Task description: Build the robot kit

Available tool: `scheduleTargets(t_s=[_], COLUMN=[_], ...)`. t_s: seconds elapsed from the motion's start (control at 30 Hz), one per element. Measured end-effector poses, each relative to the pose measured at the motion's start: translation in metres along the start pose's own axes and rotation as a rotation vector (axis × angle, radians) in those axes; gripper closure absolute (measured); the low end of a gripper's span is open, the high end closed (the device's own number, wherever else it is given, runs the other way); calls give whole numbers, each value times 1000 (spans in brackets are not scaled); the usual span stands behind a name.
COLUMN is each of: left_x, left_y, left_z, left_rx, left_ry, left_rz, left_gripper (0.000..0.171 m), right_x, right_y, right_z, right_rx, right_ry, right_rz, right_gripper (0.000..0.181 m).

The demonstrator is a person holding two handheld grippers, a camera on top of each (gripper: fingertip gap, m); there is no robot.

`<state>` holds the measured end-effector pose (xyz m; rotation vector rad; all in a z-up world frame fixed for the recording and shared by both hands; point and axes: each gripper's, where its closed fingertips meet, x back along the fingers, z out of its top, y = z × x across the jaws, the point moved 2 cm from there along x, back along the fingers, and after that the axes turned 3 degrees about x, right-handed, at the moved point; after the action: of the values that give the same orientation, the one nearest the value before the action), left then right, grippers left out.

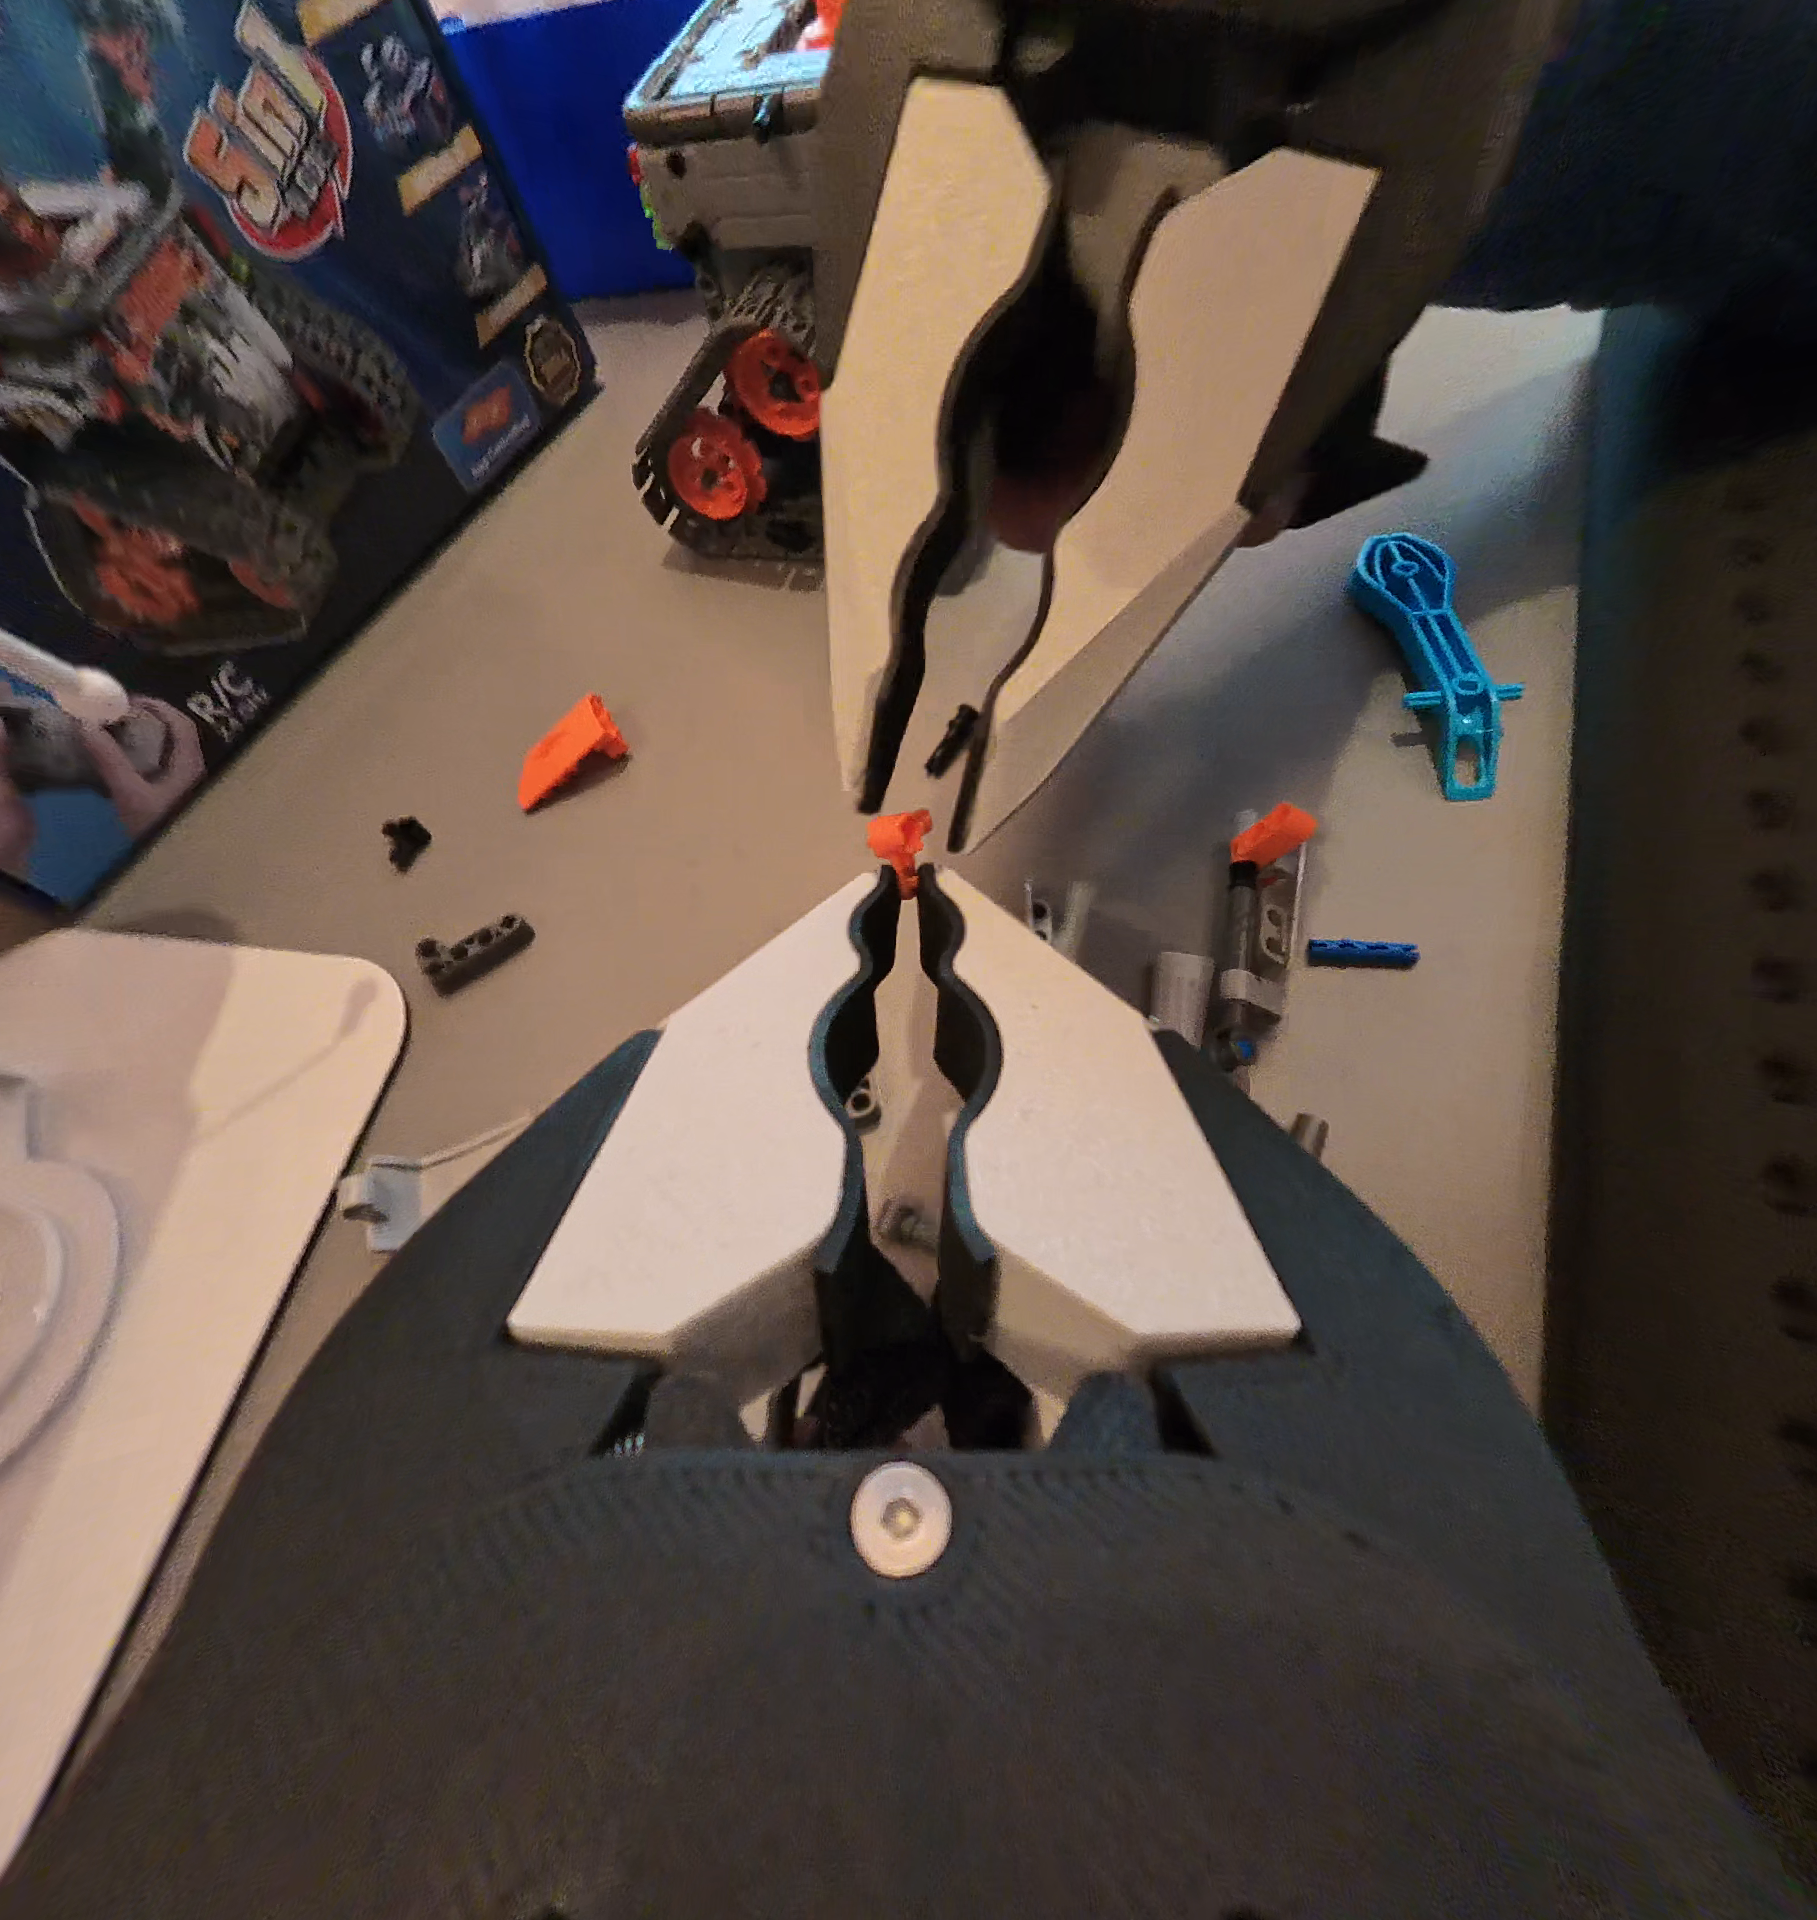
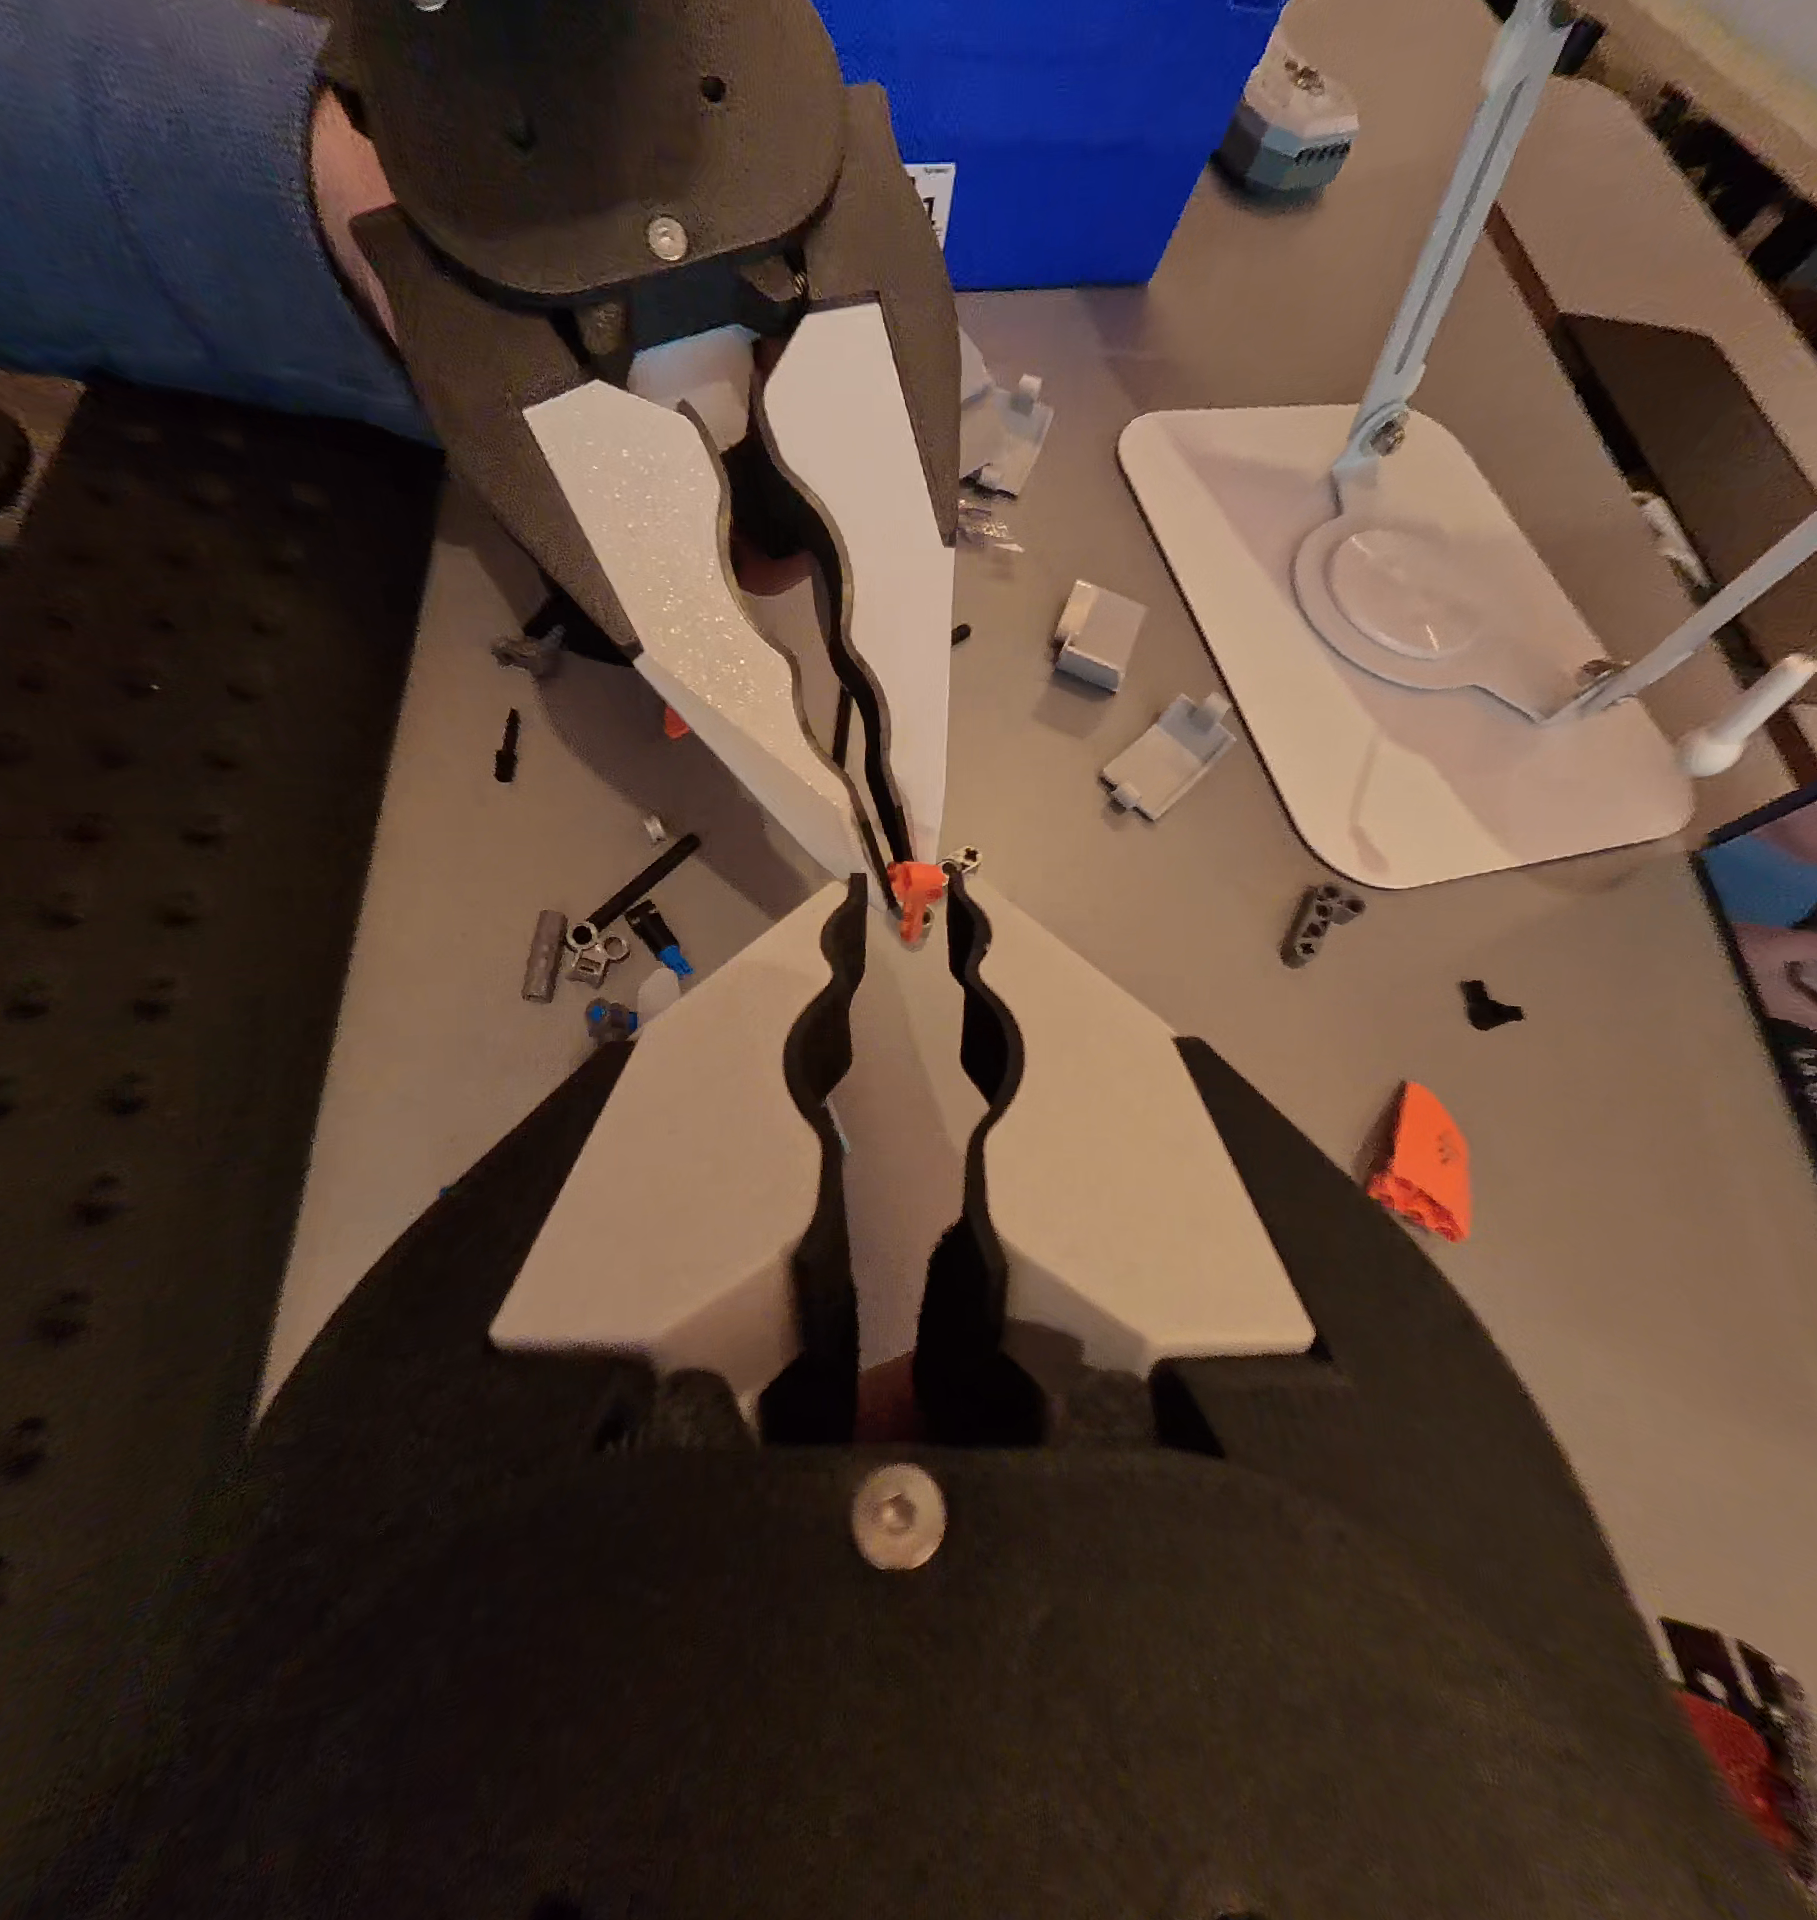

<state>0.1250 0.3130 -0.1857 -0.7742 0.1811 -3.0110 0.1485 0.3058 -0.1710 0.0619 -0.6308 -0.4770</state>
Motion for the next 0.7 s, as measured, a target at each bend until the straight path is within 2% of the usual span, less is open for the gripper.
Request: scheduleTargets(t_s=[0.37, 0.53, 0.7], left_x=[2, 0, -2], left_y=[5, 8, 16], left_z=[5, -26, -38], left_rx=[-74, -26, -14], left_ry=[28, -147, -212], left_rz=[10, -41, -97], left_gripper=[169, 155, 153], right_x=[2, -8, -24], right_y=[-1, -12, -26], right_z=[1, -15, -31], right_rx=[-121, 104, 268], right_ry=[79, -115, -277], right_rz=[119, 130, 196], right_gripper=[176, 177, 177])
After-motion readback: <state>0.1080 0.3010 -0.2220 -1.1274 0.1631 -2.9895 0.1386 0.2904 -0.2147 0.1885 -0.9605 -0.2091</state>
